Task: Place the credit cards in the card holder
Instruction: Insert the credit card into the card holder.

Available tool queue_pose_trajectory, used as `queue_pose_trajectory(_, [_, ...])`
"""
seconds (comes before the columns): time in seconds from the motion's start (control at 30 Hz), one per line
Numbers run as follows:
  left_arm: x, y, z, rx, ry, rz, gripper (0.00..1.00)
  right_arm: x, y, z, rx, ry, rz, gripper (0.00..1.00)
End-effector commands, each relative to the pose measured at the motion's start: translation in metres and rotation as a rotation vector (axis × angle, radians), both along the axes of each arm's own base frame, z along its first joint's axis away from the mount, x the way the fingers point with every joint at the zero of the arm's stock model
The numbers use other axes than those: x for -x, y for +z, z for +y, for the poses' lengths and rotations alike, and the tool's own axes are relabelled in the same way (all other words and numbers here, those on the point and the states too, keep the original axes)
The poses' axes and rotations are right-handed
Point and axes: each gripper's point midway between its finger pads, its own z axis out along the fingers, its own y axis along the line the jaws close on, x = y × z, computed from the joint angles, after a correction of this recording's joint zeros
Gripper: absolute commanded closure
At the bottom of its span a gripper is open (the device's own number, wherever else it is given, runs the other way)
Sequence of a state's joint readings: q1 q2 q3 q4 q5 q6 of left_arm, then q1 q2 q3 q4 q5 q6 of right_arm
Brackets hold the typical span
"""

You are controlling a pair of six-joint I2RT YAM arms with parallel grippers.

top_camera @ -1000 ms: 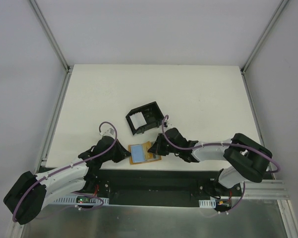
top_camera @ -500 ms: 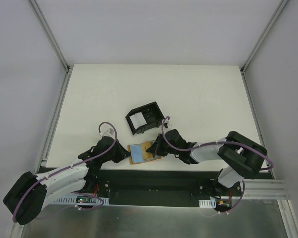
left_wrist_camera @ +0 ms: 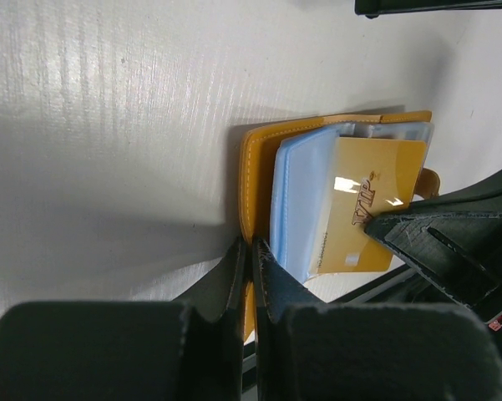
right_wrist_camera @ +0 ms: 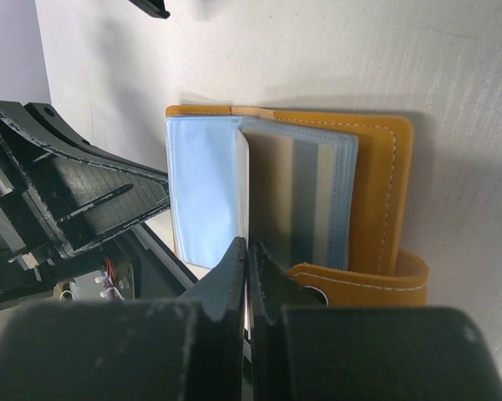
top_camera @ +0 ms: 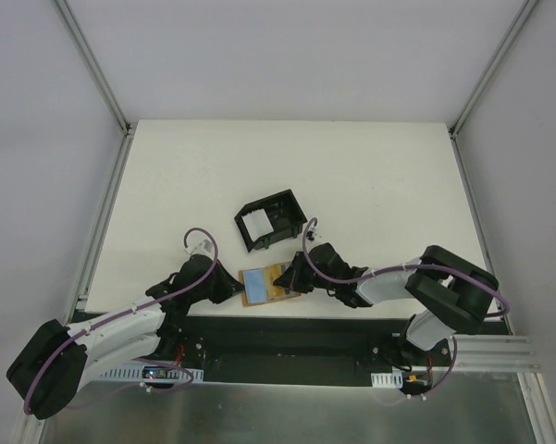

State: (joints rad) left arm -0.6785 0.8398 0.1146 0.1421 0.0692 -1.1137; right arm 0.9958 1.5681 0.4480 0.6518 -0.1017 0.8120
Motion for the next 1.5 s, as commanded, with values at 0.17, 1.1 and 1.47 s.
queue_pose_trajectory(0.17, [0.003, -0.017, 0.013, -0.073, 0.019, 0.029, 1.00, 0.016, -0.013, -0.002, -0.007, 0.022, 0.060, 1.00])
queue_pose_trajectory(1.1, [0.006, -0.018, 0.013, -0.063, 0.015, 0.034, 1.00, 0.005, -0.006, -0.003, 0.187, 0.025, -0.023, 0.65])
queue_pose_trajectory(1.47, [0.005, -0.015, 0.010, -0.055, 0.007, 0.029, 1.00, 0.004, -0.006, 0.006, 0.319, 0.081, -0.047, 0.60])
